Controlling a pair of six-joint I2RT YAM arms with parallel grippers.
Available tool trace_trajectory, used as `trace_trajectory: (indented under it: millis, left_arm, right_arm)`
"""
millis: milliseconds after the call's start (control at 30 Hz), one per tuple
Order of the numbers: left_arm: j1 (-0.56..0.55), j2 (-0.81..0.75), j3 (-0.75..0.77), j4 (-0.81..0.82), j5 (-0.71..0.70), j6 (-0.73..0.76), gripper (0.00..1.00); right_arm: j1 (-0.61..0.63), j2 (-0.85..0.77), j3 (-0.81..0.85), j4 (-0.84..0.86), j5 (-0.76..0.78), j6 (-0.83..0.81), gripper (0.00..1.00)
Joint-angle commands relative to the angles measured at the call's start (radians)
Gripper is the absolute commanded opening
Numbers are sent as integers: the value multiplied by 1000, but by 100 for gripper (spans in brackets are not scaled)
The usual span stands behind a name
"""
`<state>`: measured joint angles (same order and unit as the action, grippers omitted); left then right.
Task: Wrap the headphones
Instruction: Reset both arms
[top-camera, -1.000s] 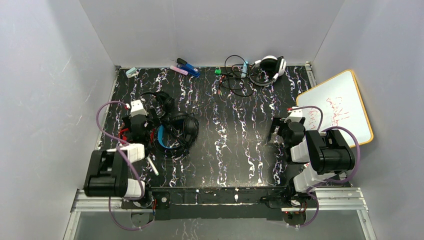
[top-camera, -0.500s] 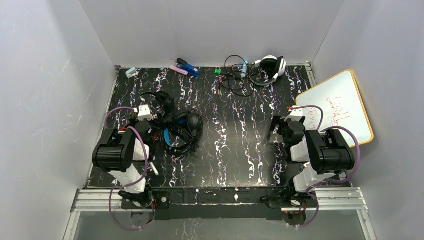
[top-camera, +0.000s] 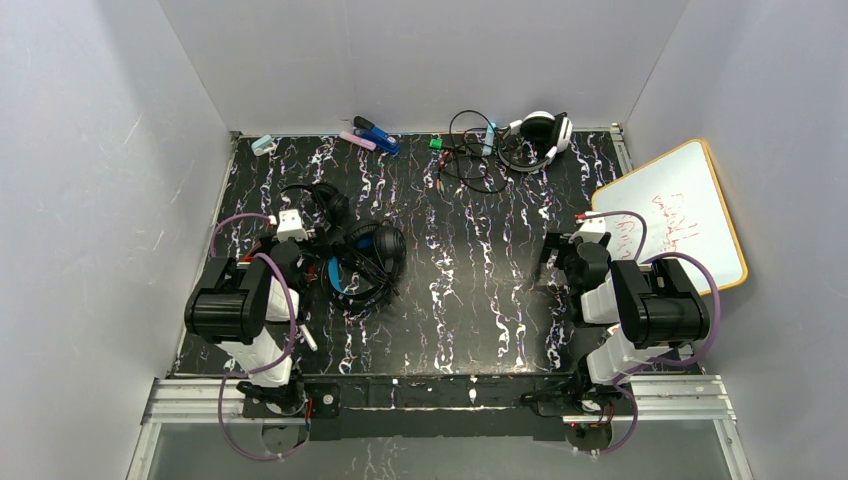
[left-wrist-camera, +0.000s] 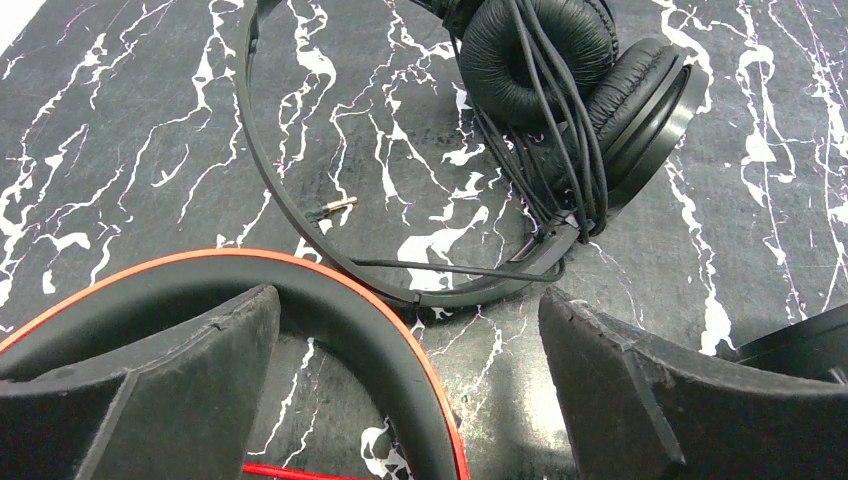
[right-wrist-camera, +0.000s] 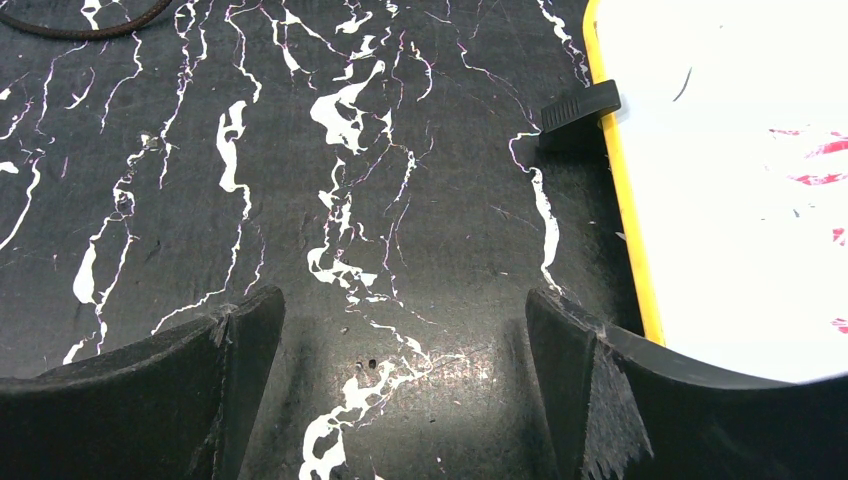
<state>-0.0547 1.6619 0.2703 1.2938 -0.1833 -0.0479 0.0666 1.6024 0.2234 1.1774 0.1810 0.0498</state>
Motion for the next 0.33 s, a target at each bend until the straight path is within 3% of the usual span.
trace_trajectory:
  millis: [0, 300]
  left_arm:
    - [-14, 16, -5, -51, 23, 37, 98]
    - [-14, 17, -1, -60, 35, 43, 98]
  right_arm:
    - [-4, -6, 23, 45, 15, 5, 99]
    - [-5, -5, 22, 45, 14, 5, 99]
